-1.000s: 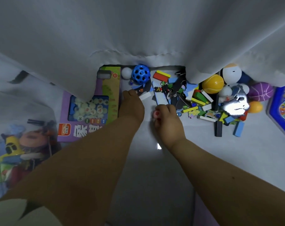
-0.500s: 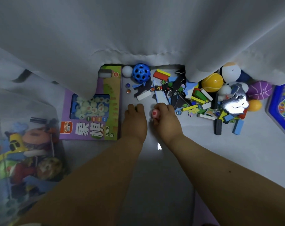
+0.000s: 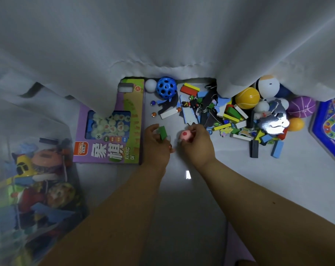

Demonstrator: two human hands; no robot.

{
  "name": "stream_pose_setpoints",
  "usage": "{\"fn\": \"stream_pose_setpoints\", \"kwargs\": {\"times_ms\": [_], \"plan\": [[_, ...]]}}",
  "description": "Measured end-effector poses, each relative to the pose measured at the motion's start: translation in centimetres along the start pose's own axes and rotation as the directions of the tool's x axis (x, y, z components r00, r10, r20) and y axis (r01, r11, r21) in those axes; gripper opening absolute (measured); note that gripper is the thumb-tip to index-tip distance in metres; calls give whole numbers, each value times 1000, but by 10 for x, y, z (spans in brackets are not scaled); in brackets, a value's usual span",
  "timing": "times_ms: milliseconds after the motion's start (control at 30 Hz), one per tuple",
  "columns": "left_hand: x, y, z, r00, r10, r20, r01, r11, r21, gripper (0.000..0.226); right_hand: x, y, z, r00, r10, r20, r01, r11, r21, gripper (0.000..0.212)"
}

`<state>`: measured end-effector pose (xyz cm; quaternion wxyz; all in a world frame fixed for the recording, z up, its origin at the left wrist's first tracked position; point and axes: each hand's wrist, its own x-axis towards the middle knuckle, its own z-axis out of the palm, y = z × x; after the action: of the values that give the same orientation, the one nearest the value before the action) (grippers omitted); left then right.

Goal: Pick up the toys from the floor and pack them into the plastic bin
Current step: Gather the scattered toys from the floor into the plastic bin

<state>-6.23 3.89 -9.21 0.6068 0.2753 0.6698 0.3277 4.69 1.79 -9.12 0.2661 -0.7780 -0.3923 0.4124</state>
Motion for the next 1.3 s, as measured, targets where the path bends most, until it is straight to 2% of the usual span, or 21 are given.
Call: {"fn": "stream_pose_setpoints", "kwargs": {"times_ms": [100,200,267,367,433,500,567,667,700,733,767,800,833,900,967,1033,1067,1200,1267,1300], "plan": [[-3,5,-3,978,-158,137,191,942,-277,45,-8,-10,-4,998,-33,-59,38,995,92,34],[-8,15,-7,936,-212,279,323,831,-453,35,-21,-28,-7,986,-152,-65,157,983,93,32],[-14,20,-8,893,-279,352,432,747,-505,30,-28,-36,-6,964,-263,-36,264,964,39,30],[-20,21,-12,827,-339,448,557,604,-570,38,-32,-35,0,916,-394,77,398,916,-46,27],[-23,21,-16,812,-366,455,582,575,-575,41,-32,-30,4,901,-424,95,428,904,-20,20],[-20,18,-20,816,-384,432,576,602,-553,29,-29,-25,4,906,-424,9,423,905,32,17],[-17,18,-23,836,-404,370,546,679,-490,15,-23,-22,1,925,-371,-79,375,926,40,11],[-9,23,-27,884,-402,238,463,822,-331,15,-7,-20,-8,966,-256,-29,253,965,-70,11],[-5,26,-27,917,-359,174,392,892,-226,14,0,-19,-10,971,-238,-1,236,961,-143,14],[-1,29,-27,956,-277,93,283,958,-48,12,8,-21,-11,972,-233,16,231,948,-217,18],[2,32,-26,988,-150,23,143,975,171,9,16,-23,-12,972,-235,23,232,931,-281,21],[6,35,-25,1000,10,-8,-7,921,389,4,24,-28,-13,970,-240,27,235,914,-330,24],[8,39,-25,987,158,-4,-123,789,602,12,33,-33,-12,969,-244,33,239,900,-364,26],[12,48,-20,951,300,69,-213,480,851,31,49,-45,-10,963,-261,62,262,867,-424,28],[19,53,-14,933,324,158,-234,210,949,32,63,-55,-7,951,-279,131,306,803,-512,36],[27,52,-8,925,290,247,-248,-36,968,30,71,-60,-3,933,-279,229,361,716,-598,42],[30,50,-7,915,284,285,-263,-114,958,31,74,-61,-2,921,-276,275,389,673,-628,44],[33,44,-3,874,312,374,-308,-242,920,36,76,-57,-1,895,-290,338,445,597,-667,50],[33,41,-3,860,322,396,-324,-255,911,38,75,-55,0,894,-298,334,448,599,-663,49],[34,40,-3,858,326,396,-329,-243,913,37,73,-53,2,901,-303,310,433,633,-641,47]]}}
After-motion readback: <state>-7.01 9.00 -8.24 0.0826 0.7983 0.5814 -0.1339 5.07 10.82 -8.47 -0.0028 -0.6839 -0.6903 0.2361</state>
